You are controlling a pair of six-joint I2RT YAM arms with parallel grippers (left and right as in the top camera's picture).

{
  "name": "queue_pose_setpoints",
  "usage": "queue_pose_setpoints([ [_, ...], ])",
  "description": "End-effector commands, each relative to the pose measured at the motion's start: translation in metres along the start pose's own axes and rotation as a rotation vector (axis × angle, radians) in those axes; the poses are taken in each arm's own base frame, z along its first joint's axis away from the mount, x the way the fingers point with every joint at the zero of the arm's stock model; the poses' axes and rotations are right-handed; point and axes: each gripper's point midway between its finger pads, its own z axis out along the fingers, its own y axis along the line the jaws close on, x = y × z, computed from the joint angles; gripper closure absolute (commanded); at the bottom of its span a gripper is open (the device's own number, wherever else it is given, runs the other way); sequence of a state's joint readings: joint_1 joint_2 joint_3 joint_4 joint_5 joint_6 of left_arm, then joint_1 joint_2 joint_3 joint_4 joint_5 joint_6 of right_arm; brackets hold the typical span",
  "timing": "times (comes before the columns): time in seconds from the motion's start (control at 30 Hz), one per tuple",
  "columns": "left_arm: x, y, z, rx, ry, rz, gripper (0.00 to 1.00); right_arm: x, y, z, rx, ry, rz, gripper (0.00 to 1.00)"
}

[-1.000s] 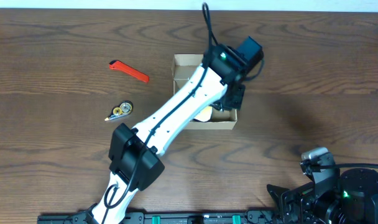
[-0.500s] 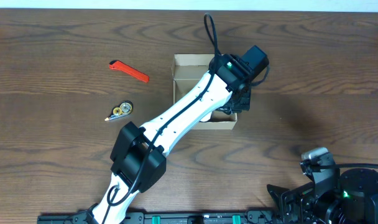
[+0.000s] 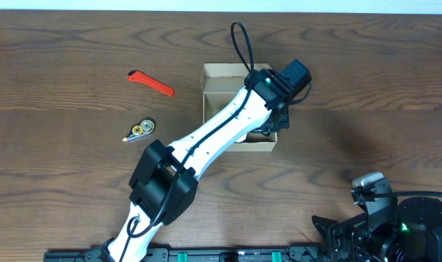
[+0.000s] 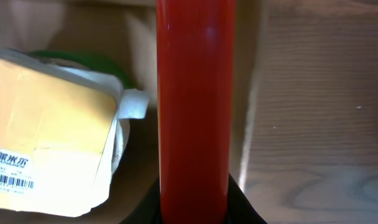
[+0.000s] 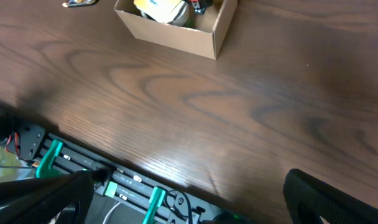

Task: Pack container
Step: 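Carry the red stapler into the box and release it, then move the left gripper to the red box cutter and grasp it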

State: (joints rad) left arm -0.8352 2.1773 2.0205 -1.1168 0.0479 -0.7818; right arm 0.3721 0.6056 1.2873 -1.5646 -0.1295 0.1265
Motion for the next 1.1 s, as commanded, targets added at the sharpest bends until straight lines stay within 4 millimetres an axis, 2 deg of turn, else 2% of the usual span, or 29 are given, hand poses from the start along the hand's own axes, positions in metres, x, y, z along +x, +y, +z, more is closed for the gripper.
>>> queue_pose_setpoints([
  [0.0,-0.002,0.001,0.001,-0.011,-0.017,-0.008,0.94,0.0,0.0,-0.001,0.002,-0.004,0.002,0.01],
  [0.23,-0.003,-0.001,0.001,-0.004,-0.022,-0.003,0.94,0.0,0.0,-0.001,0.002,-0.004,0.002,0.01],
  [0.3,-0.004,-0.001,0.001,-0.004,-0.023,-0.003,0.76,0.0,0.0,-0.001,0.002,-0.004,0.002,0.01],
  [0.33,-0.004,-0.001,0.001,-0.003,-0.025,-0.003,0.54,0.0,0.0,-0.001,0.002,-0.004,0.002,0.01],
  [0.37,-0.004,-0.001,0.001,-0.004,-0.025,-0.003,0.48,0.0,0.0,-0.001,0.002,-0.004,0.002,0.01],
  [0.53,-0.012,0.001,-0.009,0.007,-0.039,0.061,0.4,0.0,0.0,-0.001,0.002,-0.004,0.002,0.01],
  [0.7,-0.037,0.001,-0.053,0.032,-0.148,0.095,0.38,0.0,0.0,-0.001,0.002,-0.003,0.002,0.01],
  [0.8,-0.058,0.019,-0.096,-0.019,-0.288,0.07,0.38,0.0,0.0,-0.001,0.002,-0.004,0.002,0.01],
  [0.87,-0.069,0.035,-0.126,-0.052,-0.373,0.033,0.38,0.0,0.0,-0.001,0.002,-0.004,0.002,0.01],
  [0.97,-0.082,0.07,-0.168,-0.084,-0.463,-0.089,0.38,0.0,0.0,-0.001,0.002,-0.004,0.002,0.01],
  [1.07,-0.093,0.125,-0.197,-0.148,-0.513,-0.28,0.39,0.0,0.0,-0.001,0.003,-0.004,0.002,0.01],
])
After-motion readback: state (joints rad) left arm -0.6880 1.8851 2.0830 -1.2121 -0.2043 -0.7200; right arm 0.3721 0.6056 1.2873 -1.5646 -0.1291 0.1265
